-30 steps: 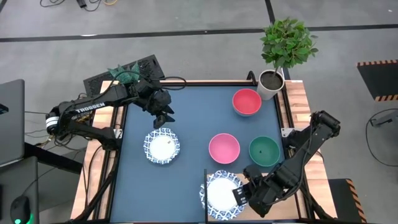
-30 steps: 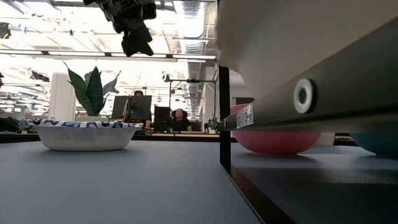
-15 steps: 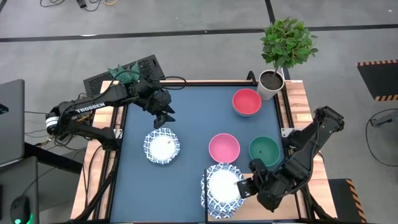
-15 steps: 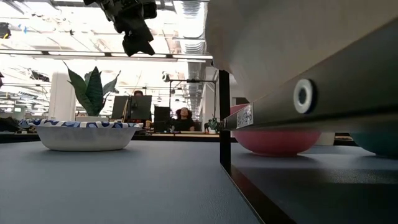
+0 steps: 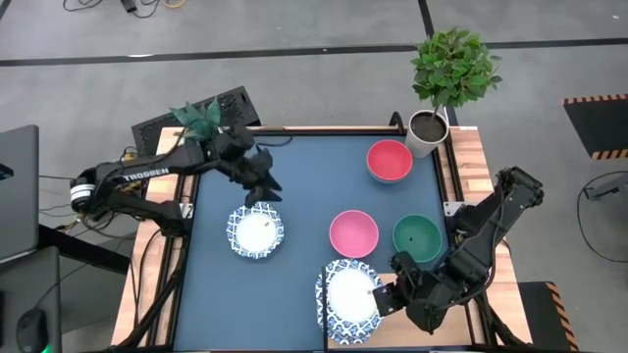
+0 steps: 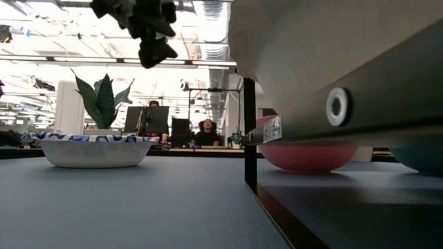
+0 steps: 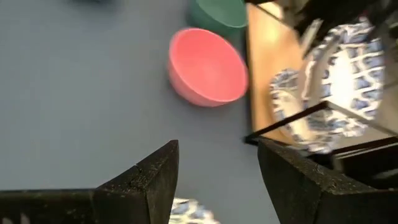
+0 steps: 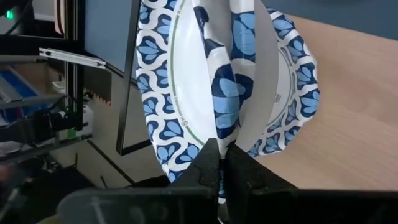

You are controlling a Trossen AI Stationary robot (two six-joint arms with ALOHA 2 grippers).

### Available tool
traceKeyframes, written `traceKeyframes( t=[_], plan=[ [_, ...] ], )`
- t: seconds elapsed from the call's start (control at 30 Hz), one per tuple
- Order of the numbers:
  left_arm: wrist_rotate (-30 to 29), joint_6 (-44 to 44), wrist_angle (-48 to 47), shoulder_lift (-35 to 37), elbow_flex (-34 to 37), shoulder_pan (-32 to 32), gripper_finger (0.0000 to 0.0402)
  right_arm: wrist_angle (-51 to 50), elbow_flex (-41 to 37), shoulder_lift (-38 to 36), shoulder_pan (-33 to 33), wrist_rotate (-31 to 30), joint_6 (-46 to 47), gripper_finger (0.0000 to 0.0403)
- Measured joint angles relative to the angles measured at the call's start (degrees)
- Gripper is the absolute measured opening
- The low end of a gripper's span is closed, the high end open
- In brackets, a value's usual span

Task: Place and stack bowls onto a shelf
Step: Adjust the stacked white patterned bowls on the shelf

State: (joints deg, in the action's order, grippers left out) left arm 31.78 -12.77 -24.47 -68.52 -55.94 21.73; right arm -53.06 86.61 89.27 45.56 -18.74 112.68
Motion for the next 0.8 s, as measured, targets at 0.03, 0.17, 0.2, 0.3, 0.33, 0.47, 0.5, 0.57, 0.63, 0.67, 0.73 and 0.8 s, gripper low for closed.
traceKeyframes(
  t=[0.03,0.17,0.2,0.3,0.33,0.47,0.5,0.57,0.63,0.67,0.73,0.8],
  plan=[
    [0.4,-2.0,2.0,0.3,2.0,-0.9,0.0203,0.0,0.0,0.0,0.0,0.0,0.0,0.0027],
    [-0.1,-11.1,12.7,1.6,9.9,-5.2,0.0203,-0.1,0.0,0.0,0.0,0.0,-0.4,0.0027],
    [-0.1,-13.7,15.5,2.1,11.6,-6.4,0.0203,-0.1,0.0,0.0,0.0,0.0,-0.5,0.0027],
    [-0.5,-20.6,22.7,3.0,15.5,-11.0,0.0203,-0.2,0.0,0.0,-0.3,0.1,-0.7,0.0027],
    [-1.0,-22.6,24.8,3.4,16.4,-12.7,0.0203,-0.2,0.0,0.0,-0.3,0.1,-0.9,0.0027],
    [-7.3,-26.7,29.3,5.0,17.5,-20.6,0.0203,0.3,0.0,0.0,-0.3,0.4,-2.3,0.0027],
    [-9.5,-27.0,29.3,5.0,17.5,-22.8,0.0203,0.4,0.0,0.0,-0.3,0.5,-2.8,0.0027],
    [-14.0,-27.6,29.1,4.9,17.6,-27.0,0.0203,1.3,0.0,0.0,-0.3,1.1,-3.1,0.0027],
    [-18.4,-28.4,29.6,4.2,17.6,-31.1,0.0203,1.6,0.0,0.0,-0.3,2.0,-3.1,0.0027],
    [-20.5,-28.6,30.0,3.6,17.6,-33.0,0.0203,1.6,0.0,0.0,-0.3,2.1,-3.1,0.0027],
    [-24.1,-30.1,32.1,2.1,17.6,-36.5,0.0203,1.8,0.0,0.0,-0.3,2.2,-3.1,0.0026],
    [-26.8,-31.8,36.6,0.4,17.6,-39.5,0.0203,1.8,0.0,0.0,-0.3,2.3,-3.4,0.0026]
  ],
)
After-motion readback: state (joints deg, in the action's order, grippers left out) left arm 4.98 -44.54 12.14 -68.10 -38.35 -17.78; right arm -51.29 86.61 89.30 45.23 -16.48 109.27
